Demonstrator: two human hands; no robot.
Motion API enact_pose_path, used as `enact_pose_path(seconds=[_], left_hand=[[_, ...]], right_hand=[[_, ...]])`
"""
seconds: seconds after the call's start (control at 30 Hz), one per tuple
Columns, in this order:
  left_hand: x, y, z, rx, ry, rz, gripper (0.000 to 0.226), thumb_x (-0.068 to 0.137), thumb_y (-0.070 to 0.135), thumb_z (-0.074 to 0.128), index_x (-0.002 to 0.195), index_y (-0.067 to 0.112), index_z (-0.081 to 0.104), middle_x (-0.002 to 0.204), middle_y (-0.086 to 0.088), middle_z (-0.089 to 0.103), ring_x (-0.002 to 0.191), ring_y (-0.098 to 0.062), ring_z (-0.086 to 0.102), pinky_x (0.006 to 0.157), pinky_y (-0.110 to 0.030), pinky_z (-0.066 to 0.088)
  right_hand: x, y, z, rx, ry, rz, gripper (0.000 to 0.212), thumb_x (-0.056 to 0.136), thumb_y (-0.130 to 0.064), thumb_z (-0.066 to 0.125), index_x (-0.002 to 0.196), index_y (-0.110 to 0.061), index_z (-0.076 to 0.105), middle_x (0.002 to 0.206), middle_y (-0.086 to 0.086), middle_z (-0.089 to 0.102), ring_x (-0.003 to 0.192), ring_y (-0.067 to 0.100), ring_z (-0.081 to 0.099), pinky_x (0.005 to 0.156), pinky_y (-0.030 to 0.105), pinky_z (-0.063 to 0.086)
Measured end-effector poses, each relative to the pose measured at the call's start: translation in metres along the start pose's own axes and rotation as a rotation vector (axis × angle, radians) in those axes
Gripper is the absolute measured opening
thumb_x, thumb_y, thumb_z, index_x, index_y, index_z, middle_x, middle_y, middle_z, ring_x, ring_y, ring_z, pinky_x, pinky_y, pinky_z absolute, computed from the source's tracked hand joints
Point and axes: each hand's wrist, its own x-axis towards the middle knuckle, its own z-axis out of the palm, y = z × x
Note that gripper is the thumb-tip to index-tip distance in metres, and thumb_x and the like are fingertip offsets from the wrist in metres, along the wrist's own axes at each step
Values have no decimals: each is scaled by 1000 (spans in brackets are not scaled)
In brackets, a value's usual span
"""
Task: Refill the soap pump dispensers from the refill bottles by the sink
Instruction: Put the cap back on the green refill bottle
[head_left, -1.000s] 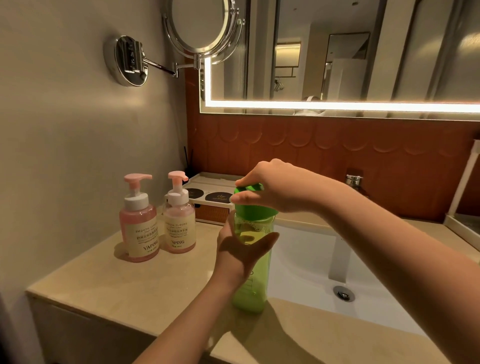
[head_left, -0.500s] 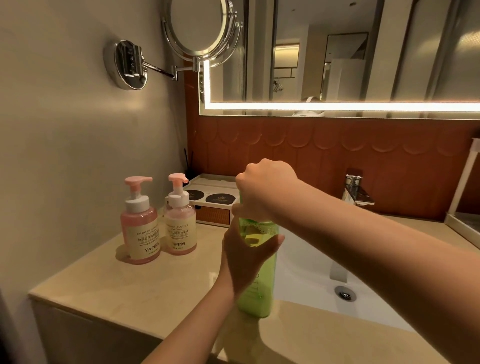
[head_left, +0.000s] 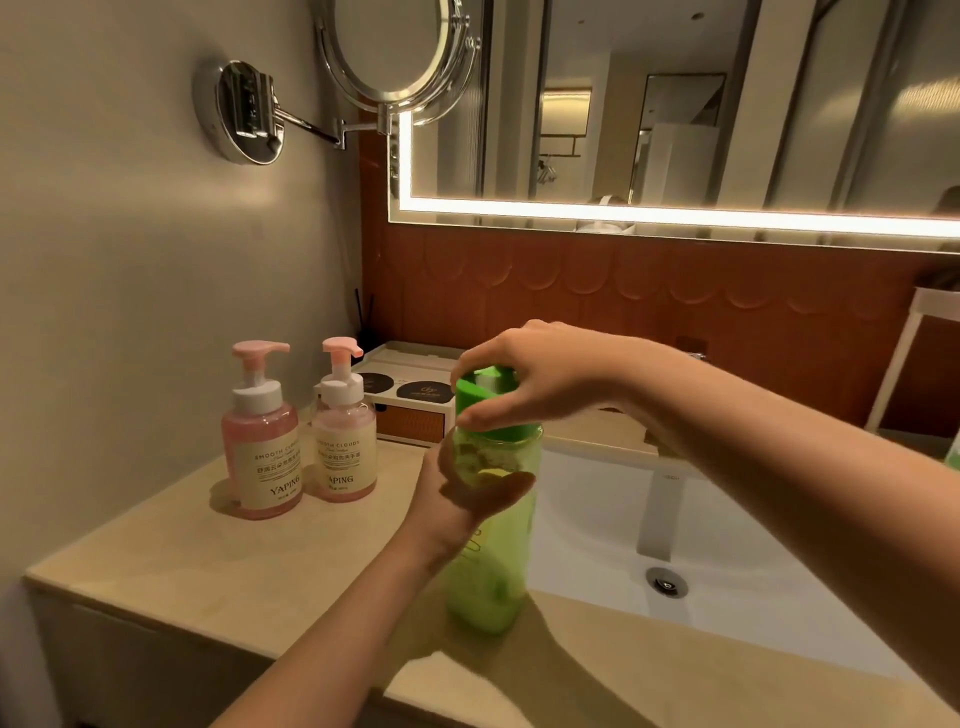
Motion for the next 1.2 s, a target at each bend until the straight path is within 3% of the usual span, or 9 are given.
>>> enact_pose_path(seconds=[0.1,0.2,0.4,0.5,0.63,0.8,0.97,1.1,1.2], left_hand=[[-2,-1,-4,-108,-59,-41,85,35,57,86,97,6,59,78,5,70,78,-5,65,68,-18,53],[-2,1,-5,-117,-115,-94,91,31,65,83,100,11,57,81,9,70,81,-2,65,70,-16,51],[-4,5,-10,-167,-184,-215,85,25,41,88,100,19,54,81,11,72,85,-6,67,71,-15,51],[-6,9,-9,-185,-187,-204,63,34,28,71,92,20,49,71,16,71,74,2,67,65,-10,50],[-5,6,-9,-172,-170,-179,79,23,34,84,94,21,52,75,16,72,76,2,67,65,-10,50],[-4,3,-4,-172,-119,-117,43,44,20,74,87,22,69,79,4,72,78,-6,68,66,-14,51],[-5,3,7,-86,28,-55,50,53,22,79,99,13,63,85,5,72,86,-11,67,67,-15,51],[-9,8,14,-59,63,-52,49,58,27,84,98,17,58,75,17,71,76,3,66,61,-10,48],[-13,11,13,-17,26,-36,59,50,38,82,99,20,56,78,21,70,78,7,65,62,-7,48]], right_hand=[[-6,19,4,379,-96,-58,56,82,-37,63,135,-36,44,126,-9,49,111,12,49,81,22,50],[-5,32,12,629,-151,-110,58,79,-34,68,132,-39,44,122,-12,49,112,13,50,83,24,52],[3,39,8,778,-237,-156,50,73,-21,67,119,-37,56,124,-6,52,113,16,52,82,24,52],[4,39,1,817,-179,-173,51,71,-21,67,119,-35,57,121,-8,54,109,12,54,79,21,52],[4,33,4,626,-92,-159,47,75,-31,72,119,-33,57,121,-8,54,110,13,53,81,23,55],[-4,18,7,402,63,-48,40,77,-40,69,114,-27,61,109,-7,59,98,13,57,73,20,55],[-8,-4,28,-387,451,122,57,85,-68,26,90,-19,55,67,-4,53,59,12,49,50,23,37],[-6,-12,34,-389,410,143,76,85,-70,15,95,-8,59,101,5,56,97,20,47,80,33,41],[-6,-21,20,214,147,119,65,92,-59,26,137,-14,41,145,5,36,128,20,35,99,33,35]])
